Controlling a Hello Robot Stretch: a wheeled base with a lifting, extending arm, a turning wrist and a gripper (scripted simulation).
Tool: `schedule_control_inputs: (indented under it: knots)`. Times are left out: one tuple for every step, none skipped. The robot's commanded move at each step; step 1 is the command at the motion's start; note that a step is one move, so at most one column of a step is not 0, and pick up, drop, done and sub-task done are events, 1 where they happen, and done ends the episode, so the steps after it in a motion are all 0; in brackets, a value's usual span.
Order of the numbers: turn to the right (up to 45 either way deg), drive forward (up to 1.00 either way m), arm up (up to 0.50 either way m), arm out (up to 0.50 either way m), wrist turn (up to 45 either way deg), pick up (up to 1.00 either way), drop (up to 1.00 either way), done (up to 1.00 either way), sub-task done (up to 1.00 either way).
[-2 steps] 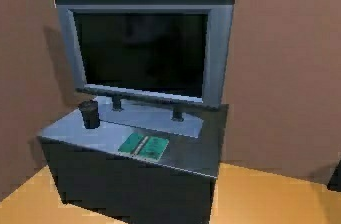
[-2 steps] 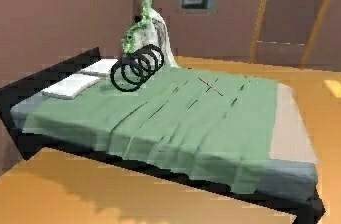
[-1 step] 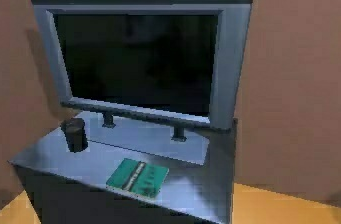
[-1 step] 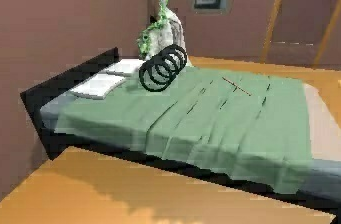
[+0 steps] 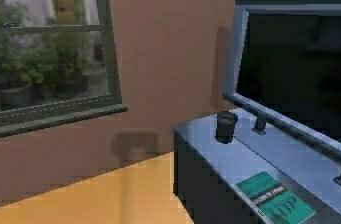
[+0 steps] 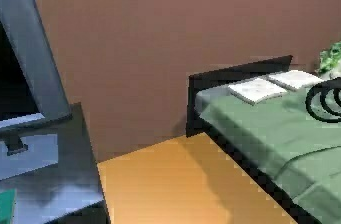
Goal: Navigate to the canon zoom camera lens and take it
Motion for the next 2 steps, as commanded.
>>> schedule_control_inputs:
  knots:
    - [-45.0, 0.00, 0.00, 0.00, 0.0, 0.00, 0.00, 0.00, 0.00]
    - [-24.0, 0.00, 0.00, 0.00, 0.0, 0.00, 0.00, 0.00, 0.00]
